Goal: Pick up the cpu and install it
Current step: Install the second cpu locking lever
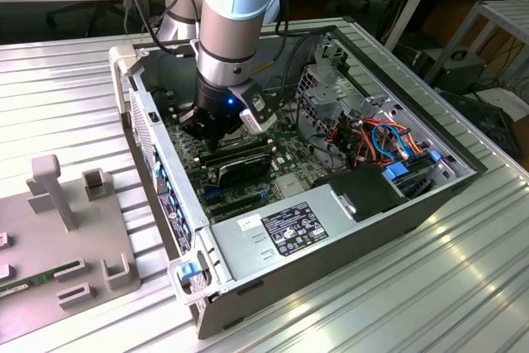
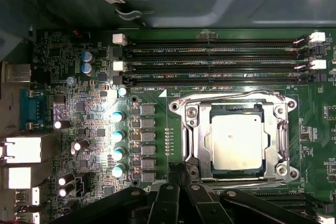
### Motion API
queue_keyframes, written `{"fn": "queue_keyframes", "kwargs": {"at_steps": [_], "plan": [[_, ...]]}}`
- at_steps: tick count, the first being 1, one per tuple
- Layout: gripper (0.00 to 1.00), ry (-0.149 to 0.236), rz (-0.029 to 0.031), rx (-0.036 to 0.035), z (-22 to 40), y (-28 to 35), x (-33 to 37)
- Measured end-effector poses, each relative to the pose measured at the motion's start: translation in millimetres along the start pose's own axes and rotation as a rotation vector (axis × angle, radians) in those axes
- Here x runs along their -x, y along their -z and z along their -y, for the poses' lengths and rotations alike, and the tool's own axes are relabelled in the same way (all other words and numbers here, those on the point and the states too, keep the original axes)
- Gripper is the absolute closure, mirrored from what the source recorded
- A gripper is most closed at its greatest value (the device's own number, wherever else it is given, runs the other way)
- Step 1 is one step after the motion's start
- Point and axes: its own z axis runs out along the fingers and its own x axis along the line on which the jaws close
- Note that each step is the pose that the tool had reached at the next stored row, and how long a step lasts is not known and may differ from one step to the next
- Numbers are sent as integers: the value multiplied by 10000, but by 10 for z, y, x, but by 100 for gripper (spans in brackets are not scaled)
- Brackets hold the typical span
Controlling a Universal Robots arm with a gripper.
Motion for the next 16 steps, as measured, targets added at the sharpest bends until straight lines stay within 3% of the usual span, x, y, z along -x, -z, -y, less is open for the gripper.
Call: {"fn": "queue_keyframes", "kwargs": {"at_steps": [12,16], "plan": [[89,1,0,-4,31,8,2],[89,1,-1,-4,28,62,2]]}}
